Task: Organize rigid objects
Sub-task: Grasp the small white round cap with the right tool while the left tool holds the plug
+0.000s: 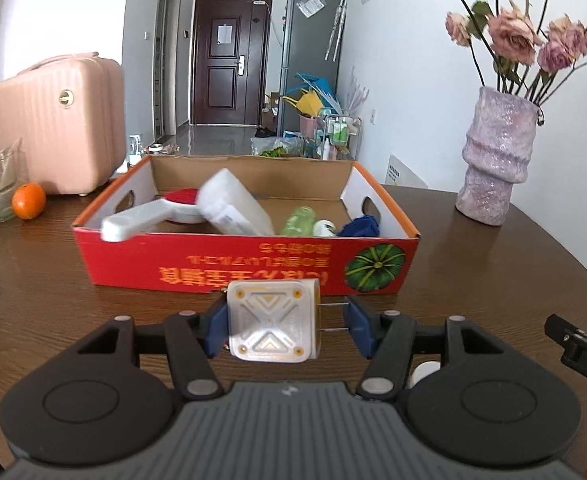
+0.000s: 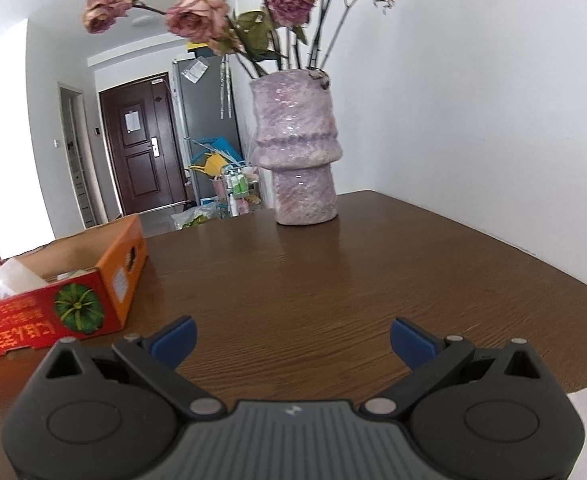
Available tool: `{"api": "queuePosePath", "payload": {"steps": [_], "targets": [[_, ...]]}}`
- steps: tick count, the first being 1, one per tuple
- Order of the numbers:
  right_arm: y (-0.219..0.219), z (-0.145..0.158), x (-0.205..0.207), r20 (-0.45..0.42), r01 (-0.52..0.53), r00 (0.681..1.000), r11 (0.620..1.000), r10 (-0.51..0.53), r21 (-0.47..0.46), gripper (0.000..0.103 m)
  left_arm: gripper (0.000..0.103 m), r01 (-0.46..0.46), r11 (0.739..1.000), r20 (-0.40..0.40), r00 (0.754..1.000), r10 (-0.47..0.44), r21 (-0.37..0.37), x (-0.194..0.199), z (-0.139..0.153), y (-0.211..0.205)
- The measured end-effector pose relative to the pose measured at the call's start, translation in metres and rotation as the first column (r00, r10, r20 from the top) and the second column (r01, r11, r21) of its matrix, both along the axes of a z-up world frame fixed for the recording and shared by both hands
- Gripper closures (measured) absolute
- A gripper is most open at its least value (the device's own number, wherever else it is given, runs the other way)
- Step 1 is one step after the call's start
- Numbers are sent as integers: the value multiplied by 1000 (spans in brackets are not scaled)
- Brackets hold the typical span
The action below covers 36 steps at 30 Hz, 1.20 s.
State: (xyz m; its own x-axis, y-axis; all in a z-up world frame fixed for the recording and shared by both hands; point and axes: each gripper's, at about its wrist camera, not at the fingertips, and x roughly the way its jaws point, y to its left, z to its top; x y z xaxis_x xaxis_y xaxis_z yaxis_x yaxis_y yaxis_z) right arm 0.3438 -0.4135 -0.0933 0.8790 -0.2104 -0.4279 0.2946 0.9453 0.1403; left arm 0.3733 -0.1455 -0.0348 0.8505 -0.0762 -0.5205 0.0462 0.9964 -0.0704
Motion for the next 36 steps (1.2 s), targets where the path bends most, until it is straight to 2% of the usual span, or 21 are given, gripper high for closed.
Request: {"api": "queuePosePath", "payload": {"steps": [5,12,17,25,29,32,36], "targets": [[33,1,-4,-10,-65,998,998,65,-18,0,42,-2,1000,15,1000,2,-5,-13,5,22],[85,-3,-5,-77,-184,981,982,181,-34,0,42,-5,1000,10,1000,5,-9,-28,5,51],[108,-7,3,-135,-232,964,973,229,-11,1,42,-19,1000,8,1000,19,-10,-35,5,71],[125,-16,22,-224,-263,939,965,262,27,16,42,-39,999,4,999,39,-15,-41,5,96],[128,-17,23,-226,-260,939,965,258,23,17,42,-45,999,4,999,45,-23,-43,5,106],[129,-17,24,-223,-254,942,967,251,15,29,42,-46,999,2,999,46,-24,-43,5,109],[129,-15,25,-215,-239,948,971,235,10,52,42,-46,999,3,999,46,-26,-44,5,112]]}}
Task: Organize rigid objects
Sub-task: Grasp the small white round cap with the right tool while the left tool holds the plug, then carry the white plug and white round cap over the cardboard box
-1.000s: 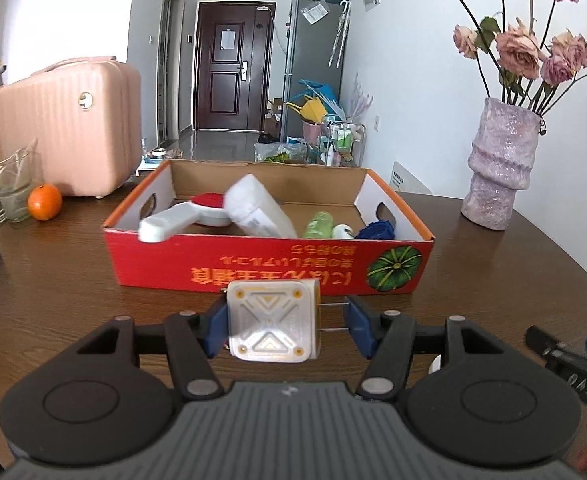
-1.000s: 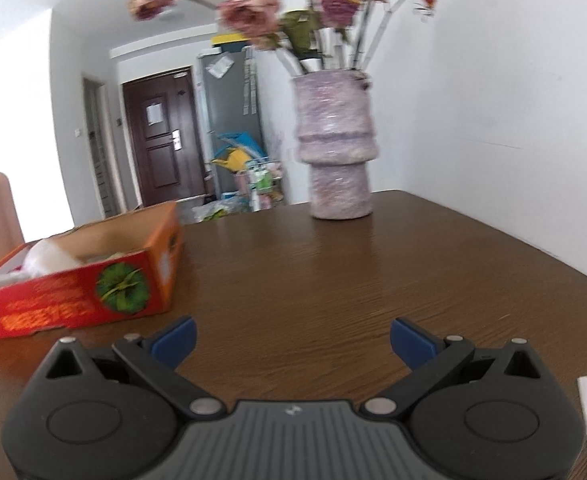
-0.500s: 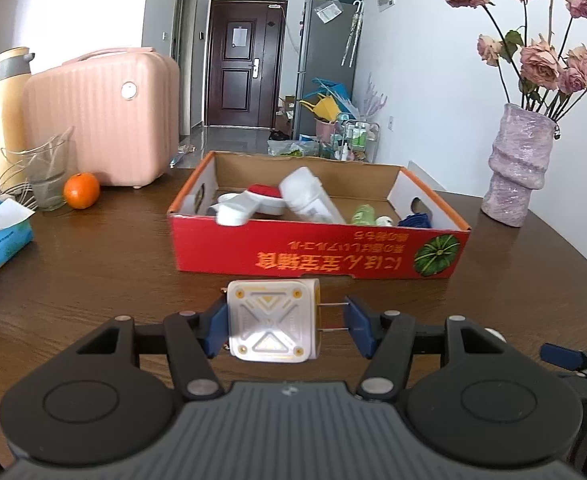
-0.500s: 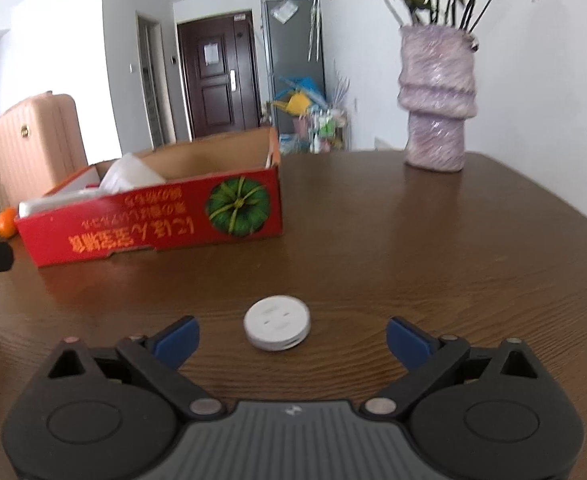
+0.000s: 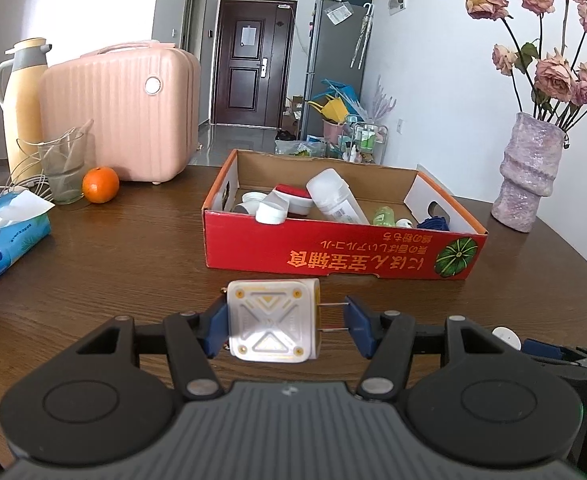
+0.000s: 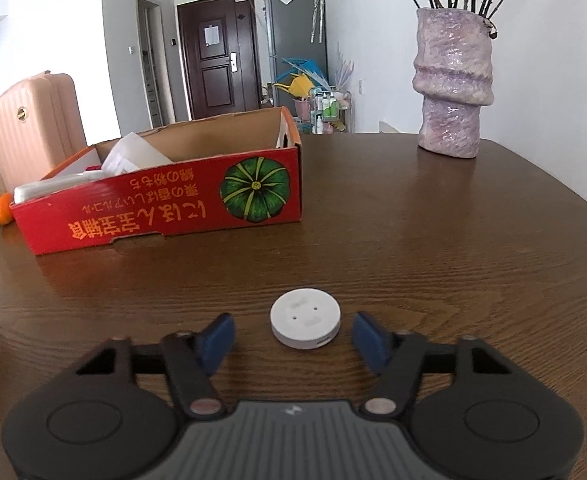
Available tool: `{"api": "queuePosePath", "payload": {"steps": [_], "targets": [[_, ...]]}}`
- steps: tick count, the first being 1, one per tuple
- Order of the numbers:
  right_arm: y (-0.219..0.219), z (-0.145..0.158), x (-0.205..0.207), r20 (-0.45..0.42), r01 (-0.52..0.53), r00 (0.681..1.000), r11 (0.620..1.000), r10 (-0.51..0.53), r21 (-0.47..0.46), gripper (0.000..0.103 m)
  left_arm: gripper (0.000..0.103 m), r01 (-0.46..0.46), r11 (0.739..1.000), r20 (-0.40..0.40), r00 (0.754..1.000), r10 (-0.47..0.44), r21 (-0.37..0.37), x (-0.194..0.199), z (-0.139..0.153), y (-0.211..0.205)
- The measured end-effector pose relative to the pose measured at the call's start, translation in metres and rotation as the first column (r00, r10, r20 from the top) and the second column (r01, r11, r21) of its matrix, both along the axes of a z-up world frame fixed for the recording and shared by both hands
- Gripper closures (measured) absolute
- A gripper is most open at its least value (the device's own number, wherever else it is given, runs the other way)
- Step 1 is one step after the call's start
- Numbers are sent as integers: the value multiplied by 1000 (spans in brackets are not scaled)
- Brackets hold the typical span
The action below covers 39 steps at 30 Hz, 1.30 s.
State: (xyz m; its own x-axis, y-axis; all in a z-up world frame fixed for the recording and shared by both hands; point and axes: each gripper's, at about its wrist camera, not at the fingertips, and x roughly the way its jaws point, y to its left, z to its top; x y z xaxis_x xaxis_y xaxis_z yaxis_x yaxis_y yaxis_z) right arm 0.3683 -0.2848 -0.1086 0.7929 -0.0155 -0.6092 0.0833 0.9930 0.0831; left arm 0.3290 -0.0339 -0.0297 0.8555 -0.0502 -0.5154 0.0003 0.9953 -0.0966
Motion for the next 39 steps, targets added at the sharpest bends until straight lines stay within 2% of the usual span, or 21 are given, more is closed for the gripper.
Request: {"api": "queuePosePath", "payload": {"steps": [3,9,27,39], "targets": [[-2,0,-1,5,8,1000,1000,-8,3,67,42,0,1000,2,1000,0,0,0,0,0],[-1,1,-4,15,8,1000,1000,-8,15,67,42,-1,1000,0,1000,1,-1,-1,0,0],[43,44,-43,221,-119,970,991,104,56,67,42,-5,1000,38,999,6,-18,-4,13,6],[64,70,-28,298,-159,945,986,139,42,67,42,-19,999,89,996,22,-44,14,39,7]]}}
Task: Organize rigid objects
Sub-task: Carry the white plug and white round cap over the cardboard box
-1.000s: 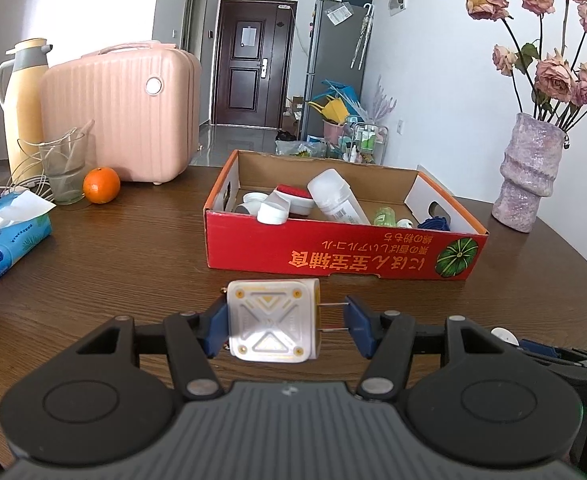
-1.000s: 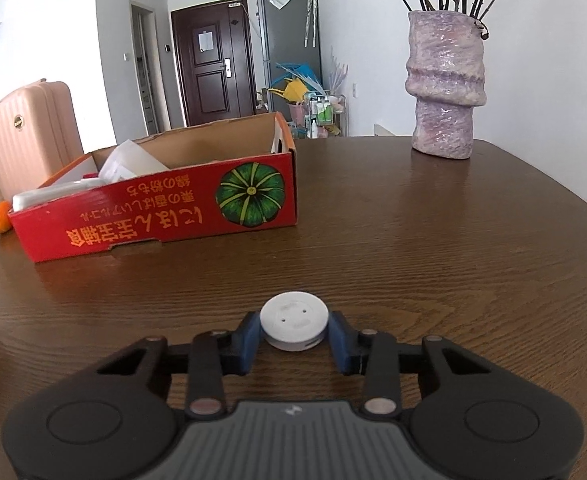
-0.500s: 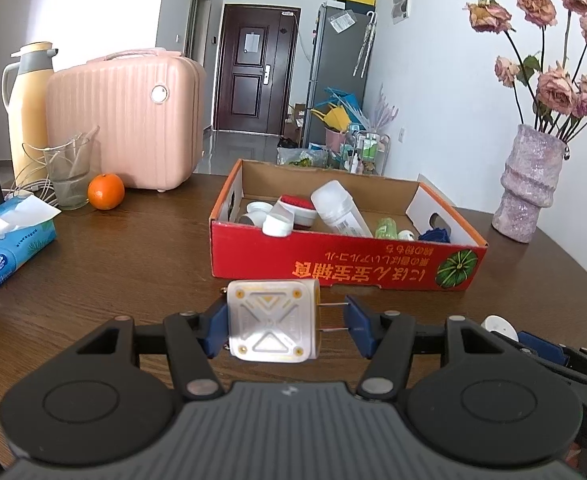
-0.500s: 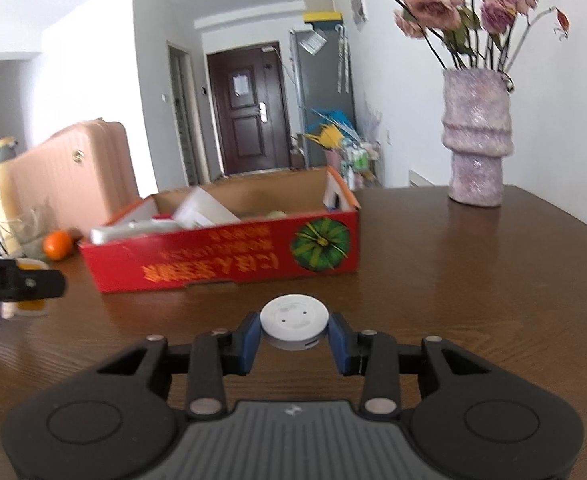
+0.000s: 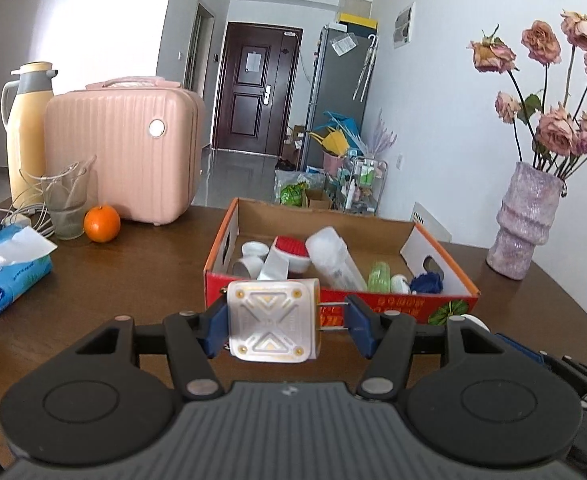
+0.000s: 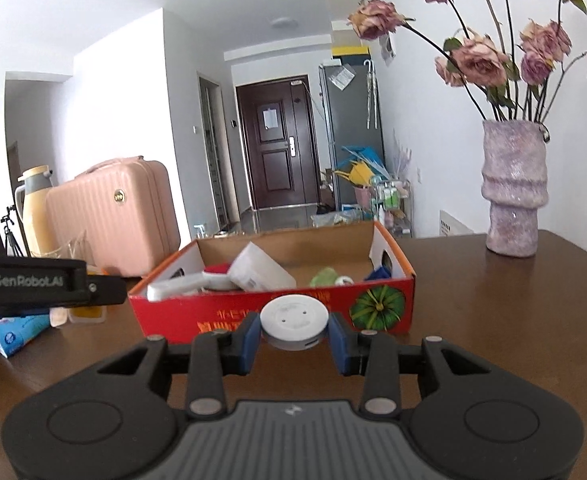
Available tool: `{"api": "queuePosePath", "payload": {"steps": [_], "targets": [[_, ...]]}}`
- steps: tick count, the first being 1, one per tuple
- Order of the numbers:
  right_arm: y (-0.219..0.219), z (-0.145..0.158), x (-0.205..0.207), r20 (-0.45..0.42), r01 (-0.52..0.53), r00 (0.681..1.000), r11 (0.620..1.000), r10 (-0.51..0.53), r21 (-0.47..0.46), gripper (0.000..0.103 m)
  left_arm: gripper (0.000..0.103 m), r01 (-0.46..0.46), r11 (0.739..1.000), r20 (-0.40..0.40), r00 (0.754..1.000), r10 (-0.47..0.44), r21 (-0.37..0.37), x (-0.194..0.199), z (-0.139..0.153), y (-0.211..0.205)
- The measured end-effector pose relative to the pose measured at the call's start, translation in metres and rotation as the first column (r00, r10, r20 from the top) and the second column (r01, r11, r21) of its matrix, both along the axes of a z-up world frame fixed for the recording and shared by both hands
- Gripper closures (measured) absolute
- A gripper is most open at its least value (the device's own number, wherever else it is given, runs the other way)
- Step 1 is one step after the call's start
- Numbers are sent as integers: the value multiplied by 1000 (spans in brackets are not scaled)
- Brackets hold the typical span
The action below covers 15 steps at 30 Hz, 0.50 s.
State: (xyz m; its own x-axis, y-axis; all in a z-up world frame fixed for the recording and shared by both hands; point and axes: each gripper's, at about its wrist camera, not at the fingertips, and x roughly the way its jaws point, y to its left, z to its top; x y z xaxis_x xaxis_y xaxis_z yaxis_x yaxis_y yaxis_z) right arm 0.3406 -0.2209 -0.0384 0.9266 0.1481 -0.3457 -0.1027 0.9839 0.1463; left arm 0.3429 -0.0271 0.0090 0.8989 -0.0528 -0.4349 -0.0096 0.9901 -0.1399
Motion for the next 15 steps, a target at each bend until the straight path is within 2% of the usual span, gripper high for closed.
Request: {"api": "queuePosePath", "payload": {"steps": [15], "targets": [[7,6,55,45,-4,999,1000,3,26,67,42,-30,999,15,999,31,-30,58,5,-2]]}}
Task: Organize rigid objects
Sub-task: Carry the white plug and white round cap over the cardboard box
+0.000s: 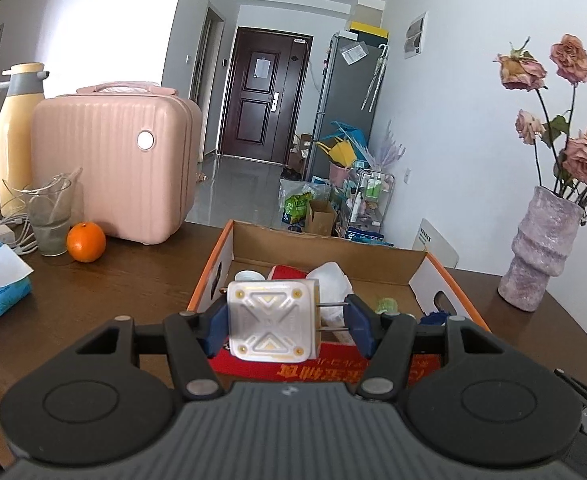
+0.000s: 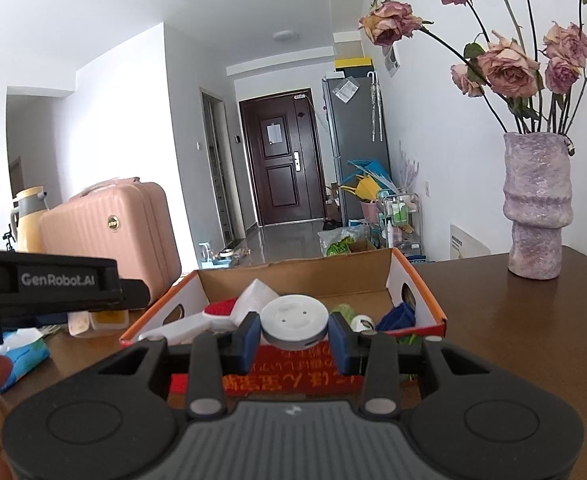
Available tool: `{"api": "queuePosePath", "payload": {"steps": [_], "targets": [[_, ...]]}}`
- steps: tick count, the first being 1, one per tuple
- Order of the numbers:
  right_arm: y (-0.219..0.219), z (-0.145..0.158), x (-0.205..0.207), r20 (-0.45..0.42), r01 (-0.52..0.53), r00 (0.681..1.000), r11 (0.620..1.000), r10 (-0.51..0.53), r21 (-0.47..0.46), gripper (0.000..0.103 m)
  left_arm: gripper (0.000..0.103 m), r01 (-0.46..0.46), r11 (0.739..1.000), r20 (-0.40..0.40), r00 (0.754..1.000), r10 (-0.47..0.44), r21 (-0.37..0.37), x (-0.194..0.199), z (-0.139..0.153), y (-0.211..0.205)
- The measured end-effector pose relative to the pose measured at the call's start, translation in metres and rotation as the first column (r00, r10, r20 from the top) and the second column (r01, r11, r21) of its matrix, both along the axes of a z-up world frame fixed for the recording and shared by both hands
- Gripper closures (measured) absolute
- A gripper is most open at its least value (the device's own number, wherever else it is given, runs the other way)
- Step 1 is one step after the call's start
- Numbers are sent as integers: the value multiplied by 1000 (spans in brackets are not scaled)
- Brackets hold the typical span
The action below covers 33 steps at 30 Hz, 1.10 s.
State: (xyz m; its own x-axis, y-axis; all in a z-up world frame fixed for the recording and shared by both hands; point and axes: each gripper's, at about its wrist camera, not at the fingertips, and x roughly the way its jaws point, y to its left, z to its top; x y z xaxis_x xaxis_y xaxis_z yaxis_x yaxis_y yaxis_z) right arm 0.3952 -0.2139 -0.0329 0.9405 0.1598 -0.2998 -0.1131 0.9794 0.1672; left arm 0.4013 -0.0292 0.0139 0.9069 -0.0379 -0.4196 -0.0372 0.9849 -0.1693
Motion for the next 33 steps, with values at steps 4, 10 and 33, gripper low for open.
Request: {"api": "queuePosePath", "payload": {"steps": [4,10,33], "targets": [[-1,-1,17,2,1,1000,1000,-1,1,67,42,-3,1000,-7,1000,3,1,14,-3,-1],[-3,-5,41,-1,5,1000,1000,-5,2,67,42,-14,1000,-16,1000,14,11,39,-7,-3],[-14,-35,140,-156,20,987,999,-27,-49,67,42,-44,997,-183,982,55,61,148,-40,9]]}}
